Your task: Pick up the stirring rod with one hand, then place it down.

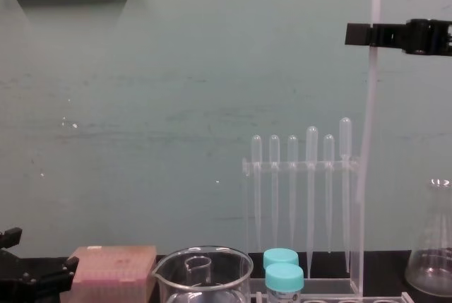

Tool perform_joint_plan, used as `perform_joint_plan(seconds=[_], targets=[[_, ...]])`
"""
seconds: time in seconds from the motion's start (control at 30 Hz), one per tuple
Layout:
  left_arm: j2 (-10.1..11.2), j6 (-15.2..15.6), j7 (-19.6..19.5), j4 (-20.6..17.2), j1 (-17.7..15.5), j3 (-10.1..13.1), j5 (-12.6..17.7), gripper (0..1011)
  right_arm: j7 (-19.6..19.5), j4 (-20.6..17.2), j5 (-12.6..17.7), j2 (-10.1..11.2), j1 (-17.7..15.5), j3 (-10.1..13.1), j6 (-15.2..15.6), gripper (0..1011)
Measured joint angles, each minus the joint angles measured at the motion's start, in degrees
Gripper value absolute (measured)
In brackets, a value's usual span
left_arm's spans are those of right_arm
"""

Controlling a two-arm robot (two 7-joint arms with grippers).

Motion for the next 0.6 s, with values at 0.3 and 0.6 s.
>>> perform_joint_plan(seconds=[0.3, 0.6], targets=[[0.00, 0.00, 0.00, 0.00, 0.00, 0.00, 0.00, 1000, -0.66, -0.10, -3.31, 0.35, -1.33, -1.29, -0.76, 65], [0.00, 0.00, 0.00, 0.00, 0.00, 0.00, 0.00, 1000, 0.50, 3.17, -5.42, -1.47, -2.76, -2.35, -3.51, 65]])
